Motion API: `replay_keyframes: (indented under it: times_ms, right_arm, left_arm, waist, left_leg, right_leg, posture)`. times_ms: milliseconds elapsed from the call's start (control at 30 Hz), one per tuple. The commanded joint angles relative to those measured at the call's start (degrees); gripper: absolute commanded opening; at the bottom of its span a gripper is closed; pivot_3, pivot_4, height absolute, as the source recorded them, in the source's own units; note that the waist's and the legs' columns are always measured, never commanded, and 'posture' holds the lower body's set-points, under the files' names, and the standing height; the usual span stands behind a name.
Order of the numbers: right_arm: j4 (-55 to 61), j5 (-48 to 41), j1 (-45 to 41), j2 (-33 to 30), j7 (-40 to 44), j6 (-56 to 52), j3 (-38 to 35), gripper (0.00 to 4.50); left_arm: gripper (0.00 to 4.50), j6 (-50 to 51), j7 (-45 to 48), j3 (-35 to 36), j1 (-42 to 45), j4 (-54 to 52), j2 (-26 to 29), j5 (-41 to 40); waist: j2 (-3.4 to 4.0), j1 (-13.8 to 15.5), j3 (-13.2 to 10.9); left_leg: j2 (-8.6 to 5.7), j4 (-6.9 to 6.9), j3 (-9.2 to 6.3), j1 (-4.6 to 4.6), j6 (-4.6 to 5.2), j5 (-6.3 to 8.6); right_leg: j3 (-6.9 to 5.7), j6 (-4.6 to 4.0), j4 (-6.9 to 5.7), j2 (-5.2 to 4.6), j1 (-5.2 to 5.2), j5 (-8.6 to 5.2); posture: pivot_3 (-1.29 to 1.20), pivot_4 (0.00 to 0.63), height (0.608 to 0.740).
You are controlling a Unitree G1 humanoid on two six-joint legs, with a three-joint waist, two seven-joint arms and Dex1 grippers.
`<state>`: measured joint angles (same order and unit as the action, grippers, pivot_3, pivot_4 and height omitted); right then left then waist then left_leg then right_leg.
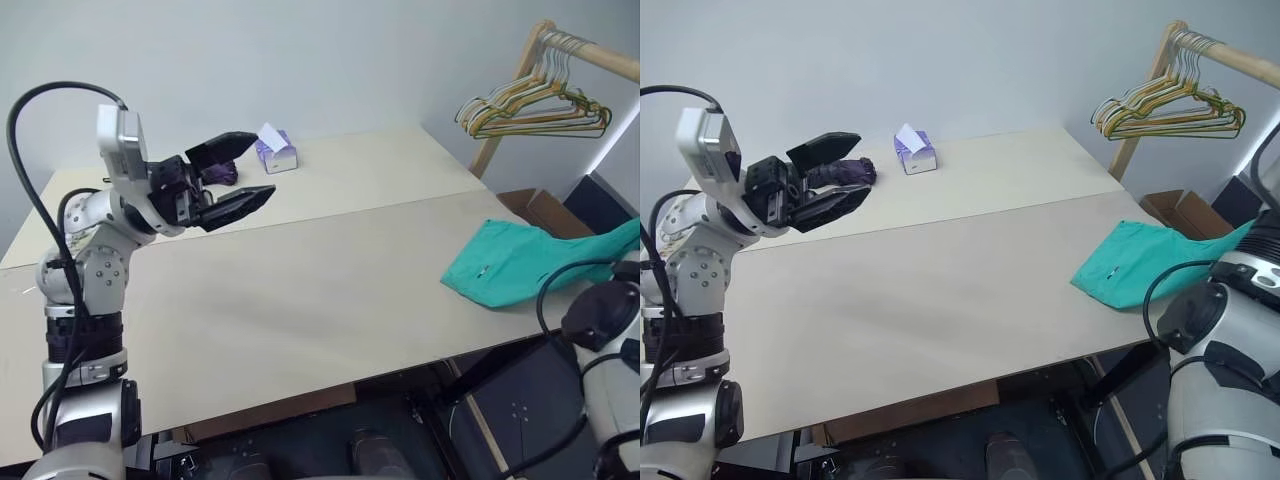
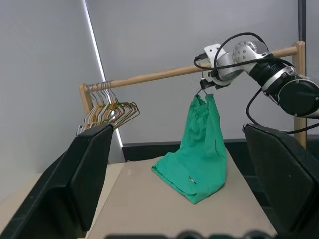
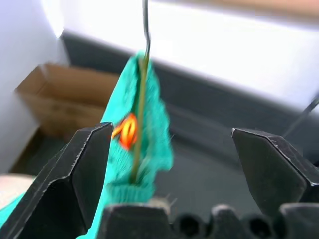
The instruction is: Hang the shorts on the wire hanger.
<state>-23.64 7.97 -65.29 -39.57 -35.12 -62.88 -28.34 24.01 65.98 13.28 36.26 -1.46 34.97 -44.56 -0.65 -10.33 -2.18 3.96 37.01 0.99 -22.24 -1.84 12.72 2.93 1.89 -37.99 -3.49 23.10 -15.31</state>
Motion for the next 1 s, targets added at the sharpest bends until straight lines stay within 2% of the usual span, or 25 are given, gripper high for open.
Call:
replay_keyframes:
  times_ms: [33,200,233,267,300,400,467,600,733,867,1000]
  right_arm:
    - [5.4,5.0,0.4,0.5,0.2,3.5,9.1,4.46]
    - [6.4,13.5,3.2,-1.4,7.6,15.1,27.0,4.46]
    - [6.0,13.3,3.3,-0.8,10.3,17.1,28.7,4.46]
    - [5.6,8.8,2.4,2.1,14.0,16.6,26.1,4.46]
    - [5.1,5.9,2.3,3.7,19.0,17.0,26.6,4.46]
    - [5.9,6.4,4.8,5.0,29.2,20.9,33.2,4.46]
    - [9.2,4.2,8.0,6.0,36.3,21.2,34.9,4.46]
    - [16.7,0.2,17.3,4.8,51.9,24.0,39.7,4.46]
    - [24.3,-2.6,24.9,2.1,63.1,30.2,41.7,4.46]
    - [26.4,-2.8,28.9,-0.7,71.9,37.5,44.4,4.46]
    - [26.2,-1.0,30.6,-2.0,75.8,43.4,46.4,4.46]
  left_arm:
    - [4.50,-0.5,-1.5,0.7,0.1,-1.6,0.8,0.9]
    - [4.50,-0.8,-4.7,1.6,-1.1,-1.1,0.8,2.6]
    - [4.50,-1.3,-6.5,1.6,-1.3,-0.6,0.9,4.1]
    - [4.50,-2.2,-8.6,1.7,-1.7,-0.2,0.8,5.9]
    - [4.50,-1.8,-10.6,1.9,-2.2,-0.1,1.1,6.9]
    - [4.50,-2.0,-13.1,2.8,-5.4,-1.7,1.8,8.5]
    - [4.50,-1.8,-14.1,3.0,-8.1,-3.3,2.7,9.4]
    - [4.50,-0.1,-17.0,3.6,-13.9,-7.4,4.1,10.4]
    - [4.50,2.4,-19.0,5.0,-20.1,-11.9,4.8,9.5]
    - [4.50,3.4,-20.7,6.2,-27.6,-17.1,4.7,9.7]
    - [4.50,4.1,-22.2,7.2,-30.7,-20.2,4.3,8.8]
  waist:
    - [0.01,-0.1,0.0]
    - [0.01,-0.1,0.0]
    - [0.01,0.0,0.0]
    - [0.01,0.0,0.0]
    - [0.00,0.0,0.0]
    - [-0.03,0.2,0.0]
    - [-0.03,1.0,0.0]
    - [-0.06,4.0,0.0]
    - [-0.08,8.0,0.0]
    - [-0.12,11.1,0.0]
    - [-0.46,13.9,0.0]
  left_leg:
    - [0.00,0.00,0.02,0.02,0.00,0.00]
    - [0.00,-0.02,0.05,0.04,0.00,0.00]
    - [0.00,-0.02,0.05,0.04,0.00,0.00]
    - [0.00,-0.02,0.05,0.04,0.00,0.00]
    - [0.00,-0.02,0.05,0.06,0.00,0.00]
    - [0.01,-0.05,0.03,0.20,0.00,0.00]
    - [0.01,-0.08,0.00,0.15,0.00,0.00]
    - [0.00,-0.06,-0.01,-0.07,0.00,0.00]
    - [0.01,-0.08,0.01,-0.06,0.01,0.01]
    - [0.01,-0.05,0.05,0.02,0.00,0.00]
    - [0.02,-0.03,0.06,0.05,0.00,0.00]
  right_leg:
    - [0.02,0.00,-0.01,0.00,0.00,0.00]
    - [0.05,0.00,0.00,0.01,0.01,0.00]
    - [0.05,0.00,0.00,0.01,0.02,0.00]
    - [0.05,0.00,0.00,0.01,0.02,0.00]
    - [0.05,0.00,0.00,0.01,0.01,0.00]
    - [0.05,0.01,0.00,0.03,-0.13,0.00]
    - [0.02,0.01,0.02,0.03,-0.09,0.00]
    - [-0.03,0.01,0.07,0.00,0.06,0.02]
    - [-0.07,0.01,0.10,0.01,0.07,0.01]
    - [-0.09,-0.01,0.04,0.01,0.04,0.02]
    - [-0.15,-0.03,0.11,0.01,-0.02,0.03]
  posture:
    - [-0.09,0.000,0.740]
    - [-0.06,0.000,0.740]
    - [-0.05,0.000,0.740]
    - [-0.05,0.000,0.740]
    - [-0.04,0.000,0.740]
    - [0.00,0.000,0.740]
    - [0.03,0.000,0.740]
    - [0.11,0.000,0.740]
    - [0.18,0.000,0.740]
    - [0.22,0.000,0.740]
    - [0.26,0.000,0.740]
